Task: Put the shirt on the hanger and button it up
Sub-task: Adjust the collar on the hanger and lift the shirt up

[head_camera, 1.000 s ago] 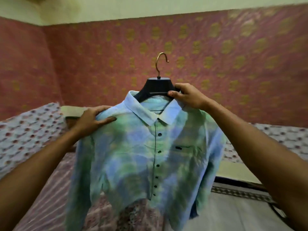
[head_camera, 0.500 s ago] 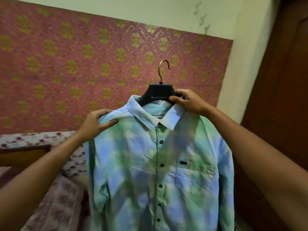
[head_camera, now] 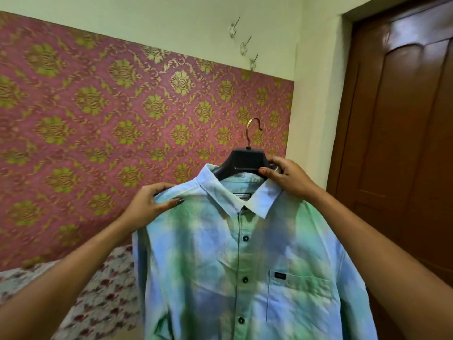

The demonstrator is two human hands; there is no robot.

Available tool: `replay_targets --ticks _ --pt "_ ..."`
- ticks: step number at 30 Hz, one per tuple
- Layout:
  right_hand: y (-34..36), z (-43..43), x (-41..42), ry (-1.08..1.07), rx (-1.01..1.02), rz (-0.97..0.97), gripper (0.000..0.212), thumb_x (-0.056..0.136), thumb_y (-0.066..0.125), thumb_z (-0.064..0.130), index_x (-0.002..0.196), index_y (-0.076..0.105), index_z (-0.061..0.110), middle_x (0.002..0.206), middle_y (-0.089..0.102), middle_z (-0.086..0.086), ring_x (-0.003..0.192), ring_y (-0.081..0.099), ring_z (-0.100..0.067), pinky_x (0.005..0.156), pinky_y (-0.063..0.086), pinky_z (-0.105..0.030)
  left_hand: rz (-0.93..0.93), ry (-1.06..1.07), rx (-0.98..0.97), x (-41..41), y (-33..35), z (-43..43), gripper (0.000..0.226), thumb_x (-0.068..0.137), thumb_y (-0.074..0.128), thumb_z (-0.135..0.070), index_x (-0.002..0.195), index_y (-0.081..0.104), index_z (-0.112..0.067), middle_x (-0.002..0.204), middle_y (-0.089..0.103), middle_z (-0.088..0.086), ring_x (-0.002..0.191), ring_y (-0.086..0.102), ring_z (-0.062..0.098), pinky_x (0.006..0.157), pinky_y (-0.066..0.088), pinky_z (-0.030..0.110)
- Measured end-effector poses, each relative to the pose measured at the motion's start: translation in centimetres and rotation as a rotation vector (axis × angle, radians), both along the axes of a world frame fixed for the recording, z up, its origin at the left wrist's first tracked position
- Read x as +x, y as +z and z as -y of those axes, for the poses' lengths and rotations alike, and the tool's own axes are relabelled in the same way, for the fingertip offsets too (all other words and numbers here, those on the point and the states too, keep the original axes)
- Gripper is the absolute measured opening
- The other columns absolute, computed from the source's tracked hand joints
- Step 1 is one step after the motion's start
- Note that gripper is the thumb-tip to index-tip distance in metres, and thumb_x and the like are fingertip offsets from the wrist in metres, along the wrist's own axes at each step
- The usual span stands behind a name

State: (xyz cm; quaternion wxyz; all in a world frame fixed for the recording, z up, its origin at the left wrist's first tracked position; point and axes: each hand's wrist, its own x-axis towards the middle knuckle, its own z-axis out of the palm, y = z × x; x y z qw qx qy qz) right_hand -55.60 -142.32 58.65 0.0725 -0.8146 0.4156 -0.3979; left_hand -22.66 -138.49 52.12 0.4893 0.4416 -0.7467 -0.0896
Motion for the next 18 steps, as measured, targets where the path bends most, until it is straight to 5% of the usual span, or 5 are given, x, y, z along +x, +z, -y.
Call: replay_targets --ticks 4,11,15,18 --pt "2.5 8.9 -0.2 -0.094 -0.056 0.011 0.034 0.089 0.058 0.030 0.121 0.055 0.018 0.111 0.062 -0.001 0.092 0.056 -0.017 0.073 0.041 -0.029 0.016 -0.030 0.003 -0.2 3.5 9.7 0.019 0.078 0.071 -0.018 0.082 0.061 -0.034 0.075 0.064 -0.037 0.068 0.059 -0.013 0.058 0.042 0.004" --pt "4.1 22.5 -1.6 -0.279 -0.079 0.043 0.083 0.066 0.078 0.047 0.136 0.036 0.036 0.128 0.055 0.000 0.111 0.055 -0.019 0.085 0.044 -0.030 -0.001 -0.020 0.006 0.5 9.4 24.5 0.012 0.075 0.074 -0.023 0.085 0.068 -0.028 0.077 0.072 -0.017 0.071 0.061 -0.002 0.068 0.049 0.024" --pt "5.5 30.1 -2.4 -0.293 -0.137 0.104 0.066 0.076 0.073 0.036 0.135 0.042 0.032 0.122 0.062 -0.002 0.110 0.059 -0.024 0.083 0.046 -0.033 0.025 0.042 -0.042 0.5 13.0 31.0 0.019 0.077 0.073 -0.020 0.093 0.070 -0.011 0.085 0.071 0.005 0.075 0.062 0.013 0.070 0.051 0.035" --pt "7.2 36.2 -2.7 -0.328 -0.247 0.077 0.050 0.085 0.064 0.027 0.132 0.046 0.027 0.114 0.067 -0.010 0.102 0.062 -0.032 0.079 0.050 -0.039 0.036 0.081 -0.061 0.4 15.6 35.9 0.017 0.077 0.073 -0.023 0.090 0.070 -0.013 0.082 0.073 0.002 0.070 0.063 0.010 0.066 0.052 0.030"
